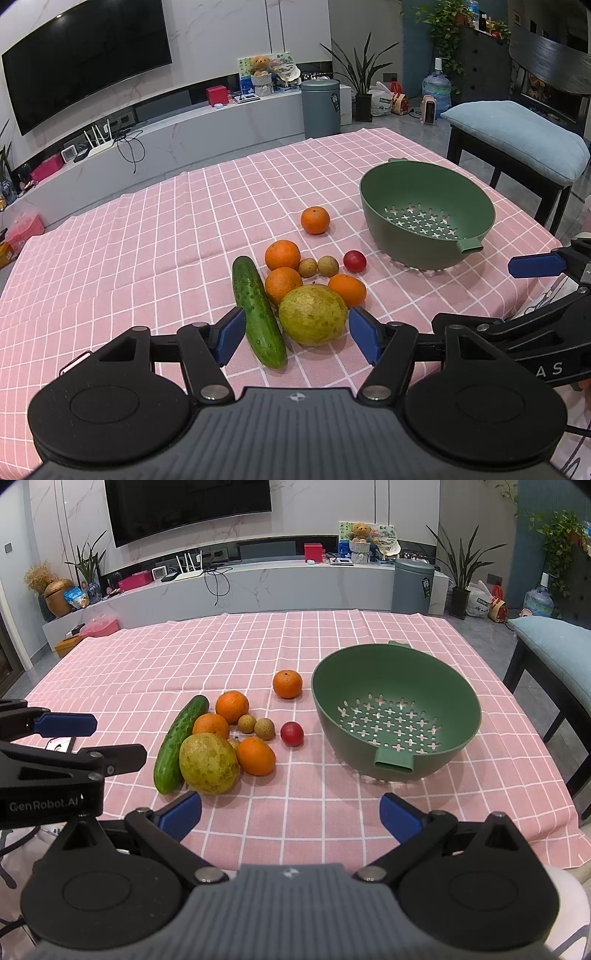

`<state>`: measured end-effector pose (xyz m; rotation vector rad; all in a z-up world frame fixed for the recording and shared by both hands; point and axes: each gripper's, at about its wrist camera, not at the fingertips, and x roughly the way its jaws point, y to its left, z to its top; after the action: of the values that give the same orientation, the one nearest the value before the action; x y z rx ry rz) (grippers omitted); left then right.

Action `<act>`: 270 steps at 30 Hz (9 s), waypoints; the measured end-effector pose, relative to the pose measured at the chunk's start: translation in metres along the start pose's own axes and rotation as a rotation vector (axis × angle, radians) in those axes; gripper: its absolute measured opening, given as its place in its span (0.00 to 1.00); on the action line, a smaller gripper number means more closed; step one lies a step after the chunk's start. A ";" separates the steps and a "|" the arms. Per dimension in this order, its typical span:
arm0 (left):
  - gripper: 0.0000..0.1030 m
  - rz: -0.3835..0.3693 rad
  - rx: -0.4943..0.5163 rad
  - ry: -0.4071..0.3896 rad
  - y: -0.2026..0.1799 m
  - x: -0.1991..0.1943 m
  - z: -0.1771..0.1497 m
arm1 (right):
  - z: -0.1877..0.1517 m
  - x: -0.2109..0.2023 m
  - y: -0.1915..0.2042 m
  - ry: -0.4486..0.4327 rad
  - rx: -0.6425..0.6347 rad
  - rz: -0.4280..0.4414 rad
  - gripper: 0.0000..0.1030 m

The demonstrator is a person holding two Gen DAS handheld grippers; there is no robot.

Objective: Organize fruits

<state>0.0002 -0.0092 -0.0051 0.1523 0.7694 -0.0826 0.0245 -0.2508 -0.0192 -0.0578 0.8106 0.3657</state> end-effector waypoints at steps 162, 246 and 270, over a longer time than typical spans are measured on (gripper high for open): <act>0.39 -0.087 -0.294 0.079 0.062 0.051 0.034 | 0.030 0.049 0.014 -0.107 0.027 0.193 0.62; 0.58 -0.253 -0.129 -0.038 0.001 0.058 0.094 | 0.059 0.035 -0.042 -0.172 -0.062 -0.064 0.80; 0.56 -0.225 -0.317 0.001 0.085 0.075 0.002 | 0.023 0.075 0.029 -0.130 -0.057 0.046 0.54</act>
<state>0.0660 0.0732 -0.0467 -0.2361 0.7886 -0.1721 0.0777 -0.1969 -0.0550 -0.0676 0.6735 0.4313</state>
